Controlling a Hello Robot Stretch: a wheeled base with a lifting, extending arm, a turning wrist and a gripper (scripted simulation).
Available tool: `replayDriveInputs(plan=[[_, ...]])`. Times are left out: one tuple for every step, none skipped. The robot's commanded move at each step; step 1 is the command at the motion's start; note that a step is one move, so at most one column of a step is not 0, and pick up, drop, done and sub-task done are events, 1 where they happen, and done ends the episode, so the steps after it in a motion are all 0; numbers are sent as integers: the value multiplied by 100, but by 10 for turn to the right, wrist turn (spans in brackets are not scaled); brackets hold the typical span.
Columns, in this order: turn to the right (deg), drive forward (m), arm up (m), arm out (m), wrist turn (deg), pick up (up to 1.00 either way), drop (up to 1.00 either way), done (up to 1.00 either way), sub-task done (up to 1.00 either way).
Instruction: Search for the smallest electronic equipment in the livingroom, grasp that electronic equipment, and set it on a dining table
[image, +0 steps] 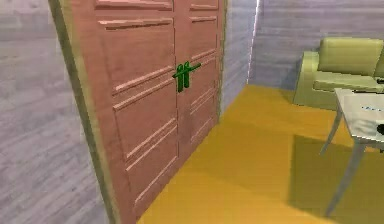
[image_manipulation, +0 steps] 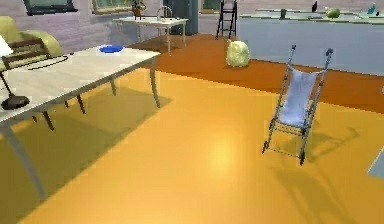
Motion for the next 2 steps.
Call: replayDriveInputs(plan=[[450,0,0,0,0,0,0,0,0],[450,0,0,0,0,0,0,0,0]])
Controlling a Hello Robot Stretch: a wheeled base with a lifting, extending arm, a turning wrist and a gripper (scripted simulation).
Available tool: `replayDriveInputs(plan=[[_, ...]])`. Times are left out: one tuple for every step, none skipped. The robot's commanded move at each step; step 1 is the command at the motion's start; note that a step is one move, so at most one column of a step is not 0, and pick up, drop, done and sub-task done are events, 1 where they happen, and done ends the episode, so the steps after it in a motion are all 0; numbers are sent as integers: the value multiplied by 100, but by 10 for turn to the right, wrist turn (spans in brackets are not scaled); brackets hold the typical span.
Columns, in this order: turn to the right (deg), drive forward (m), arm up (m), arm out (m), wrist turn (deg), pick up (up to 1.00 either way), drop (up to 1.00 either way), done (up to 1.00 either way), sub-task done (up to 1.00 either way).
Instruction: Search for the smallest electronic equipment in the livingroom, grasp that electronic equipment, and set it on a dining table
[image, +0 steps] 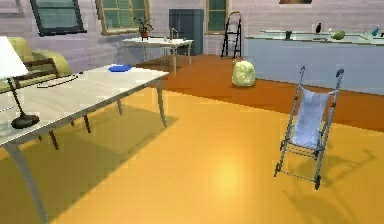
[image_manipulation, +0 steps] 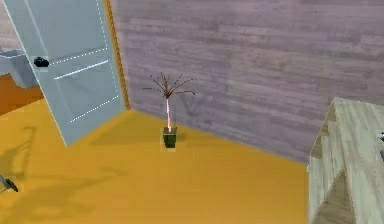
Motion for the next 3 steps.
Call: replayDriveInputs(plan=[[180,0,0,0,0,0,0,0,0],[30,0,0,0,0,0,0,0,0],[0,20,0,0,0,0,0,0,0]])
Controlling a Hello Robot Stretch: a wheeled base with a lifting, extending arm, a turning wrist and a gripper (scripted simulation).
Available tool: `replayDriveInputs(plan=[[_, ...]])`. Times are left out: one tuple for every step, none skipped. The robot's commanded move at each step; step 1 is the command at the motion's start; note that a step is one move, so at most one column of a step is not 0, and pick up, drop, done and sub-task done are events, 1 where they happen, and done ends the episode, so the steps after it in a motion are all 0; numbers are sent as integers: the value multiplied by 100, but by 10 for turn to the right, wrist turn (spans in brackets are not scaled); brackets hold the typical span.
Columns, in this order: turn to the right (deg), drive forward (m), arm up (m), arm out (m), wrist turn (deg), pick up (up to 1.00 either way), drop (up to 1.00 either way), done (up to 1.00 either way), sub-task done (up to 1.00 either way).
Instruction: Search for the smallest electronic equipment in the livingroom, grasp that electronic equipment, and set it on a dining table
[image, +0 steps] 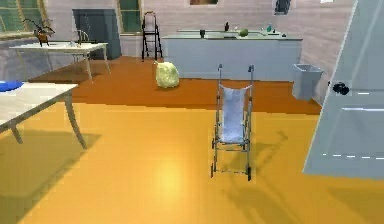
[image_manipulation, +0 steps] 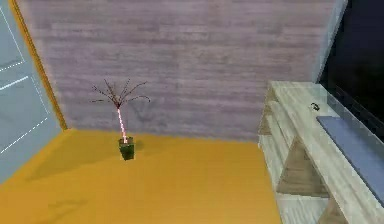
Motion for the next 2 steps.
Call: replayDriveInputs(plan=[[-450,0,0,0,0,0,0,0,0],[-390,0,0,0,0,0,0,0,0]])
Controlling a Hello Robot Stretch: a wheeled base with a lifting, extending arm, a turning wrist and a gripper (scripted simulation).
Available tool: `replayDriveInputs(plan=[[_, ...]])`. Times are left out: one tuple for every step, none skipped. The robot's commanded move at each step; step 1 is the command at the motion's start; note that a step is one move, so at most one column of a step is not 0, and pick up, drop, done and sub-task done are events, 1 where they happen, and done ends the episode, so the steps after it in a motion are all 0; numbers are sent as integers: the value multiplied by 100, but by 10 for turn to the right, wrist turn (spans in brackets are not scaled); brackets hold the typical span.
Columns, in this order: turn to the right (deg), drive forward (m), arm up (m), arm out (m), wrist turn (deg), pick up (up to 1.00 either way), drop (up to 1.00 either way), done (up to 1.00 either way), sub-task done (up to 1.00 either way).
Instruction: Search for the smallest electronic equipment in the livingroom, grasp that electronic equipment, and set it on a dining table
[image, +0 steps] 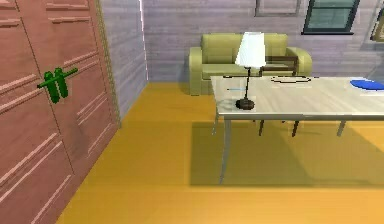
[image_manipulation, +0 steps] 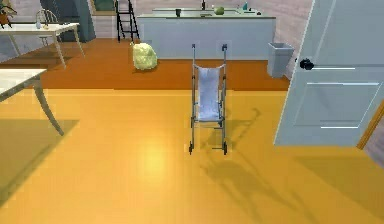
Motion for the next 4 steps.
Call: replayDriveInputs(plan=[[0,30,0,0,0,0,0,0,0],[-390,0,0,0,0,0,0,0,0],[0,25,0,0,0,0,0,0,0],[450,0,0,0,0,0,0,0,0]])
